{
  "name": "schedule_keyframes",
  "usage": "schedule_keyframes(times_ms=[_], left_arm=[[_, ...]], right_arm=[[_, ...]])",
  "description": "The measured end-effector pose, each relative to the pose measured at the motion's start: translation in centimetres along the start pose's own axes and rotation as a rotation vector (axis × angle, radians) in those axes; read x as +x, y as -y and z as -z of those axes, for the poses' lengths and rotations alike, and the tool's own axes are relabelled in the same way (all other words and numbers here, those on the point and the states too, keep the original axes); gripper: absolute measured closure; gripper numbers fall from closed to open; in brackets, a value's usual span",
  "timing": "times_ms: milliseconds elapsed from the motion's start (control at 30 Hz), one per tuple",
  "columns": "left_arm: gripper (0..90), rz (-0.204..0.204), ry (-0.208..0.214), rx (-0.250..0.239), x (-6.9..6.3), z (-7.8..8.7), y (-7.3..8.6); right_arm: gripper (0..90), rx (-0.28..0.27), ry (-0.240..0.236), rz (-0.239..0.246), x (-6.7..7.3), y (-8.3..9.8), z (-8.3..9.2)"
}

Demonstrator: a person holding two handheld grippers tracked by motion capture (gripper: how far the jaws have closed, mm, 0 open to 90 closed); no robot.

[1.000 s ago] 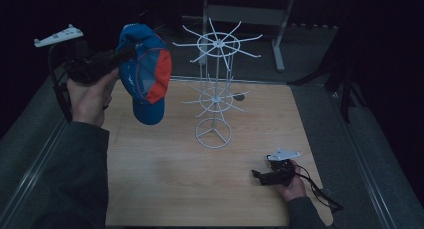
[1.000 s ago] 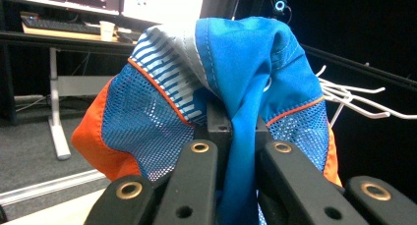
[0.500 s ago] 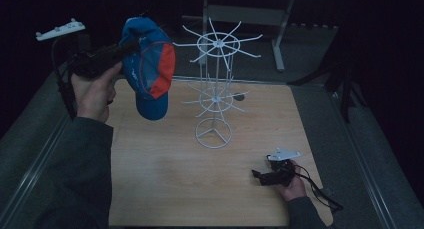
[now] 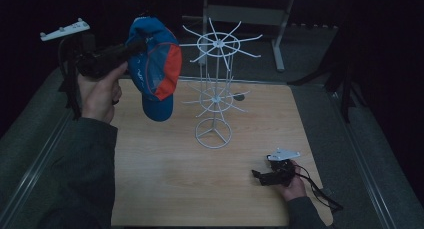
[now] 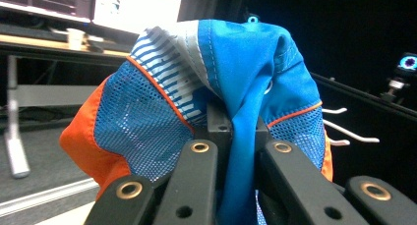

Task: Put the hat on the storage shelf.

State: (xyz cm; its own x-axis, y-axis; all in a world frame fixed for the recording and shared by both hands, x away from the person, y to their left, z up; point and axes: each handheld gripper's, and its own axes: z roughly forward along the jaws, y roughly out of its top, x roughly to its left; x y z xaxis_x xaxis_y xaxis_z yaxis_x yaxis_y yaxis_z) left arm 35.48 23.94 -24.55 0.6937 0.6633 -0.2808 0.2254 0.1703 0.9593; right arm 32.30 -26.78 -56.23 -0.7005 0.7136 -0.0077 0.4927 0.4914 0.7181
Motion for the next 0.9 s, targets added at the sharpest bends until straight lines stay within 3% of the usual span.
schedule_keyframes(times_ms=[200,333,533,733,900], left_arm=[[88.3,-0.044,0.048,0.041,-0.5,-0.3,0.6],[88.2,-0.093,0.063,0.105,-0.8,-0.5,1.5],[85.6,-0.089,0.045,0.167,0.2,-0.4,3.3],[59.5,-0.079,-0.007,0.226,0.5,-0.5,3.7],[43.4,-0.089,-0.069,0.261,0.5,-0.9,3.9]], right_arm=[[12.2,-0.002,0.001,0.002,0.0,0.0,0.0],[12.1,-0.002,0.001,0.002,0.0,0.0,0.0],[12.2,-0.001,0.001,0.0,0.0,0.0,0.0],[12.2,-0.001,0.001,-0.002,0.0,0.0,0.0],[12.2,-0.002,0.001,0.0,0.0,0.0,0.0]])
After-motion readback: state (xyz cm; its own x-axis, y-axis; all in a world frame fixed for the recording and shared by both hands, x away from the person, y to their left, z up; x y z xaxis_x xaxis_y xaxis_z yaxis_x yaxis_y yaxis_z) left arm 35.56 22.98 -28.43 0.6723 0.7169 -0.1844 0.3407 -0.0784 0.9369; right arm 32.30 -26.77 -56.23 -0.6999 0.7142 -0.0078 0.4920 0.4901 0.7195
